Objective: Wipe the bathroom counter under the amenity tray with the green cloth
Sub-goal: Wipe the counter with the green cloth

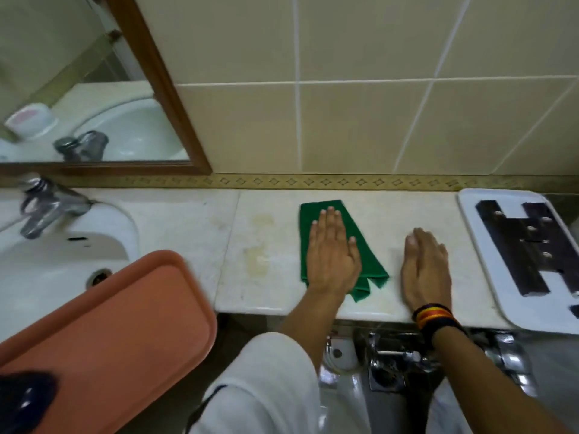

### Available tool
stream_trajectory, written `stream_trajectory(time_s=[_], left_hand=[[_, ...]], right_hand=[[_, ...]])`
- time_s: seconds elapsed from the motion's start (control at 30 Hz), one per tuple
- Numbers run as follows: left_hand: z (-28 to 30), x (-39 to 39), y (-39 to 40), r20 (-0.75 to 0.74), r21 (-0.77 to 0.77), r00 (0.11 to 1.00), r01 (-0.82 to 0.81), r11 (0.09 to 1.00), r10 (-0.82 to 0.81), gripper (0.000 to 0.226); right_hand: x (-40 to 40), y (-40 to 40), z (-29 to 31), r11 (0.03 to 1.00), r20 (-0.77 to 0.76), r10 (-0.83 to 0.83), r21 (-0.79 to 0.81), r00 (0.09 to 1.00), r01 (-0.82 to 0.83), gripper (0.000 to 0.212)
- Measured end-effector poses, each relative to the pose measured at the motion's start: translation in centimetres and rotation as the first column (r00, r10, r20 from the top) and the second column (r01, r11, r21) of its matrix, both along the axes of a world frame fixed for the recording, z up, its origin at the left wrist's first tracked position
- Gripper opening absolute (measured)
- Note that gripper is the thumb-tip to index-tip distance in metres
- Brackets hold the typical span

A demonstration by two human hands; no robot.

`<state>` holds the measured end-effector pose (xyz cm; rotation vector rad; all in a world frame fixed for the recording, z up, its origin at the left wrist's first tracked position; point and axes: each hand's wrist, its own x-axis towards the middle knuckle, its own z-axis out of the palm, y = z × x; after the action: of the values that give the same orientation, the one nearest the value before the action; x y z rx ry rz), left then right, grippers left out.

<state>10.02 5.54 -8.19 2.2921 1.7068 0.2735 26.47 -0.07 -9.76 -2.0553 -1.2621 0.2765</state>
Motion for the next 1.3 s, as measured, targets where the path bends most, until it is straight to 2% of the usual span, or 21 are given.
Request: stream_trajectory(time_s=[0.13,0.23,0.37,0.43,0.53,0.6,0.67,0.73,0.77,0.8,0.83,0.87,0.9,0.93,0.97,1.03,1.1,1.2,1.3], left_hand=[[0.0,-12.3,3.5,-0.078,0.047,0.970,-0.229,0.972,0.232,0.068],[0.3,-19.2,6.3,-0.132,0.002,0.955,-0.266,0.964,0.264,0.066],[0.1,-20.4,8.2,-0.161,-0.003,0.981,-0.107,0.994,0.105,0.067],[0.4,-20.5,8.2,-0.151,-0.033,0.987,0.047,0.998,-0.051,0.069],[1.3,-20.5,7.9,-0.200,-0.092,0.945,0.246,0.965,-0.260,0.070],[2.1,-20.1,7.6,-0.276,-0.132,0.918,0.257,0.957,-0.285,0.069],[3.4,-19.2,6.7,-0.333,-0.132,0.911,0.210,0.969,-0.243,0.068],[4.6,-17.3,5.2,-0.263,-0.060,0.951,0.152,0.987,-0.163,0.067],[5.0,-16.3,4.4,-0.207,-0.018,0.968,0.141,0.990,-0.142,0.065],[5.3,-15.0,3.7,-0.164,0.008,0.975,0.155,0.988,-0.151,0.064],[5.6,-13.5,3.1,-0.137,0.022,0.974,0.184,0.983,-0.179,0.062],[5.8,-11.7,2.6,-0.118,0.030,0.972,0.210,0.977,-0.205,0.061],[5.8,-9.6,2.2,-0.092,0.038,0.972,0.219,0.975,-0.214,0.060],[5.8,-7.8,2.0,-0.053,0.039,0.978,0.205,0.978,-0.203,0.059],[5.8,-5.7,1.9,0.004,0.039,0.984,0.179,0.983,-0.179,0.058],[5.8,-1.3,1.4,0.149,0.031,0.982,0.108,0.994,-0.111,0.054],[5.5,2.6,0.7,0.269,-0.006,0.961,0.076,0.997,-0.071,0.052],[5.0,7.6,0.0,0.343,-0.043,0.937,0.091,0.995,-0.071,0.051],[5.2,11.5,0.3,0.376,-0.097,0.926,0.070,0.993,-0.029,0.053]], right_hand=[[-0.1,-0.1,0.0,1.000,0.007,0.016,-0.004,1.000,-0.016,0.071],[-0.1,0.2,0.0,1.000,0.012,0.015,-0.001,1.000,-0.015,0.075],[-0.2,0.0,0.0,1.000,0.029,0.015,-0.009,0.999,-0.015,0.072],[-0.2,0.0,-0.1,1.000,0.029,0.019,-0.010,0.999,-0.019,0.071],[-0.2,0.1,-0.1,1.000,0.042,0.011,-0.001,0.999,-0.011,0.071],[-0.7,-0.2,0.5,1.000,-0.009,0.016,0.013,1.000,-0.016,0.069],[-1.2,-1.5,1.7,0.997,-0.144,-0.003,0.080,0.990,0.015,0.059],[-1.1,-4.1,3.2,0.956,-0.332,-0.123,0.212,0.935,0.201,0.040],[-1.1,-5.7,3.6,0.895,-0.450,-0.223,0.257,0.865,0.364,0.033],[-0.6,-7.5,3.6,0.798,-0.585,-0.329,0.248,0.742,0.549,0.028],[0.3,-9.4,3.2,0.683,-0.701,-0.415,0.181,0.581,0.707,0.030],[1.7,-11.2,2.6,0.585,-0.782,-0.455,0.099,0.427,0.805,0.036],[3.3,-12.6,2.0,0.526,-0.830,-0.461,0.031,0.315,0.850,0.045],[4.7,-13.1,1.6,0.506,-0.860,-0.447,-0.015,0.247,0.862,0.055],[6.1,-13.2,1.6,0.503,-0.874,-0.432,-0.032,0.220,0.864,0.062],[8.5,-12.6,2.1,0.510,-0.866,-0.441,-0.026,0.236,0.860,0.068],[10.2,-12.3,2.8,0.518,-0.850,-0.463,-0.029,0.251,0.855,0.063],[11.4,-13.8,3.6,0.523,-0.832,-0.479,-0.014,0.280,0.852,0.047],[11.9,-15.2,4.7,0.559,-0.804,-0.494,-0.003,0.330,0.829,0.046]])
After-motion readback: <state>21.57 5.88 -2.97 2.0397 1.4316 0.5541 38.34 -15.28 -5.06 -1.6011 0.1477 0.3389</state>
